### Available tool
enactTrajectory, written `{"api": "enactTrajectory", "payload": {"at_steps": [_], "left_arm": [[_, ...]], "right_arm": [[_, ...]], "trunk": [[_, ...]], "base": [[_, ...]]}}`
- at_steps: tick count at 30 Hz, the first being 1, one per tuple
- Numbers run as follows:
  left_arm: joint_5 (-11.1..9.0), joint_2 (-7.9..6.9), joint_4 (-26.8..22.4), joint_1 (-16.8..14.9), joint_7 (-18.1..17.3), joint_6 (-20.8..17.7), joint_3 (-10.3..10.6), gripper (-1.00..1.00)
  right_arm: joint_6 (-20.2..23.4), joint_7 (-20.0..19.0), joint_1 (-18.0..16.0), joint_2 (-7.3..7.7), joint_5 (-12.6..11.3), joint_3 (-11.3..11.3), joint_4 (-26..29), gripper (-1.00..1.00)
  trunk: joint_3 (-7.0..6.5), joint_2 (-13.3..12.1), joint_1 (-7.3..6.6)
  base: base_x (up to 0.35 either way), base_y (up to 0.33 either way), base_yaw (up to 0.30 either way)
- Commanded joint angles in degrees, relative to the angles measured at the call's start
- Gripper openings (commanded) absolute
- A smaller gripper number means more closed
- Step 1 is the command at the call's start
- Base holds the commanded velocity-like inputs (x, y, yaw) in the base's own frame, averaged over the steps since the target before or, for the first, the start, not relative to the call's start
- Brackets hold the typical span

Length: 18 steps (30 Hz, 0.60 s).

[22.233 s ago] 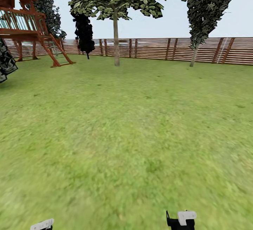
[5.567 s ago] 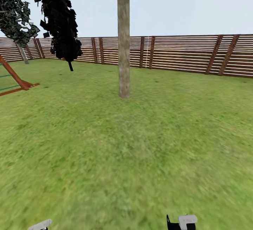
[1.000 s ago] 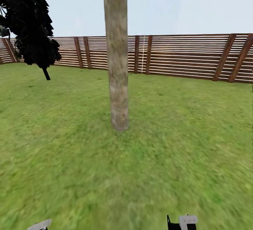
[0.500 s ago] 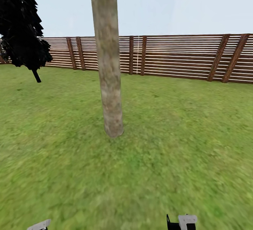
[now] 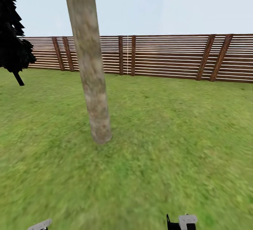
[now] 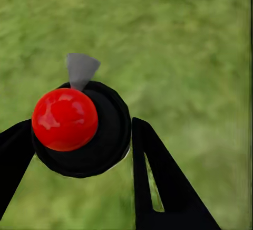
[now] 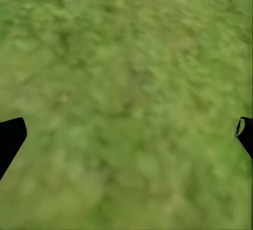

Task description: In the garden, pick up the pesticide atomizer on the floor and spray pesticide onto both trees until each tree trunk is fully covered.

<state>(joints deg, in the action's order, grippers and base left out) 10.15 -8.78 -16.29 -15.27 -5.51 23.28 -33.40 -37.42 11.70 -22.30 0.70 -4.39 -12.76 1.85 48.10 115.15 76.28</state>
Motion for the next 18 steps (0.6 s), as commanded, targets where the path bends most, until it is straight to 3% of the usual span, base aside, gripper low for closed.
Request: {"api": "enactTrajectory", "payload": {"at_steps": [1,8,9,11,12,14,15,16,18], "left_arm": [[0.49,0.0,0.03,-0.04,-0.29,0.21,-0.51,-1.0],[1.25,0.01,-0.09,-0.18,-0.2,-0.16,0.09,-1.0],[6.06,-0.26,-0.74,-0.81,-0.88,-0.42,3.43,-1.0],[10.75,-0.91,-1.52,-1.36,-1.59,-0.46,6.39,-1.0],[13.25,-1.19,-1.97,-2.29,-3.58,-0.46,7.92,-1.0],[18.66,-1.33,-2.49,-4.5,-11.42,-0.55,11.28,-1.0],[21.37,-1.12,-2.94,-5.55,-14.97,-0.67,12.77,-1.0],[23.11,-0.92,-3.31,-6.29,-16.72,-0.79,13.65,-1.0],[28.0,-0.59,-3.9,-8.43,-20.35,-1.01,15.92,-1.0]], "right_arm": [[-0.11,0.12,-0.02,0.0,-0.41,-0.51,-0.02,1.0],[-0.13,-0.25,-0.02,0.08,-0.07,-0.67,1.41,1.0],[0.37,-0.88,-0.02,0.43,1.75,-0.95,11.04,1.0],[3.63,-5.14,-0.02,0.5,8.47,-1.62,15.79,1.0],[6.04,-8.6,0.02,0.51,12.54,-1.73,17.69,1.0],[10.23,-15.51,-0.21,0.52,18.65,-1.8,20.04,1.0],[11.75,-18.58,-0.76,0.52,20.28,-1.81,20.54,1.0],[12.56,-20.73,-1.49,0.52,21.08,-1.82,20.7,1.0],[14.19,-28.57,-4.71,0.58,23.63,-1.86,20.9,1.0]], "trunk": [[0.05,0.02,0.02],[0.05,0.02,0.02],[0.05,0.02,0.02],[0.05,0.02,0.02],[0.05,0.02,0.02],[0.05,0.02,0.02],[0.05,0.02,0.02],[0.05,0.02,0.02],[0.05,0.02,0.02]], "base": [[0.298,-0.123,-0.003],[0.179,-0.029,-0.001],[0.003,0.0,0.0],[0.001,0.0,0.0],[0.0,0.0,0.0],[0.0,0.0,0.0],[0.0,0.0,0.0],[0.0,0.0,0.0],[0.0,0.0,0.0]]}}
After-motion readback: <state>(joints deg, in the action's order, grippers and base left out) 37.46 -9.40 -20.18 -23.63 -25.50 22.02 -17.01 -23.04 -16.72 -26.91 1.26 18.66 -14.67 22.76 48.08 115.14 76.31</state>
